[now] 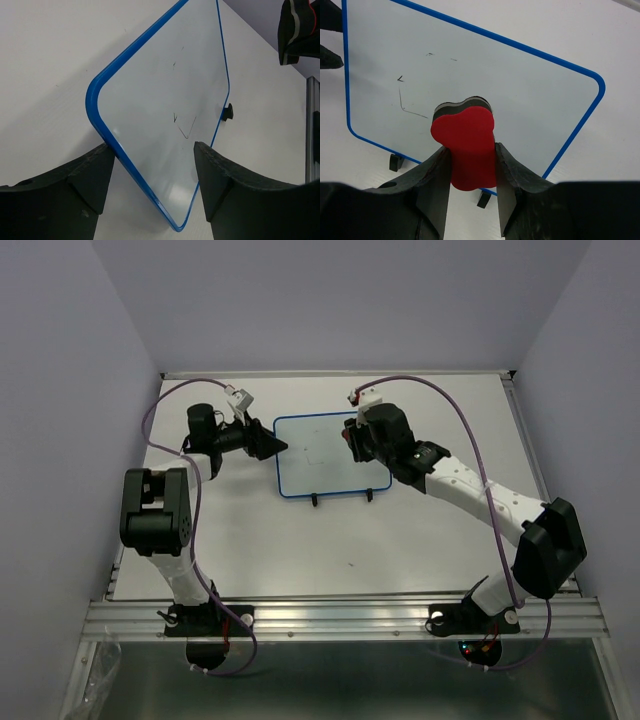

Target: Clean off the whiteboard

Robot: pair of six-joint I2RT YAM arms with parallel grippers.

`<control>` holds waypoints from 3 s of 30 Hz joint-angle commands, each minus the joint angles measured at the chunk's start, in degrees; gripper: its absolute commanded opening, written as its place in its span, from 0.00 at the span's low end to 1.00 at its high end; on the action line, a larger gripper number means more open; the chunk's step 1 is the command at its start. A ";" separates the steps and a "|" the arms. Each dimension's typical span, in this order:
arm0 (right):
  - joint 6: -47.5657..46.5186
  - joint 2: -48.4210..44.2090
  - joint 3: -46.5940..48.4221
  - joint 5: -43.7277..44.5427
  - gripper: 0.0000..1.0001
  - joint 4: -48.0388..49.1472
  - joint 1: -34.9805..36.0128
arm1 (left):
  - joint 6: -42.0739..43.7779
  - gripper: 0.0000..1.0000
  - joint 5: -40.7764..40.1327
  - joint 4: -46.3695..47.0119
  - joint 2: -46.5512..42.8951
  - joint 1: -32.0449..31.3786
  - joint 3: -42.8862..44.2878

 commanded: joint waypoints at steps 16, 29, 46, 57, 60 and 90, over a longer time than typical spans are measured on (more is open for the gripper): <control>-1.45 1.83 2.05 -3.73 0.01 2.56 -0.26 | 3.91 0.46 6.70 -0.28 1.99 0.03 2.56; -6.89 7.01 5.30 -5.58 0.01 5.37 0.96 | 11.03 0.42 6.87 -5.91 1.47 0.12 2.91; -4.44 23.26 19.54 13.91 0.01 5.82 5.19 | 11.56 0.38 7.40 -6.70 1.55 0.03 3.44; -2.94 25.92 20.69 13.66 0.01 3.18 9.05 | 11.91 0.34 7.22 -6.88 1.20 0.03 3.26; -2.94 26.18 20.77 16.82 0.01 3.01 9.05 | 12.09 0.34 7.05 -7.23 1.03 0.12 3.17; 0.30 26.97 16.31 4.88 0.01 -2.00 10.10 | 12.62 0.34 6.52 -8.46 0.59 0.03 3.53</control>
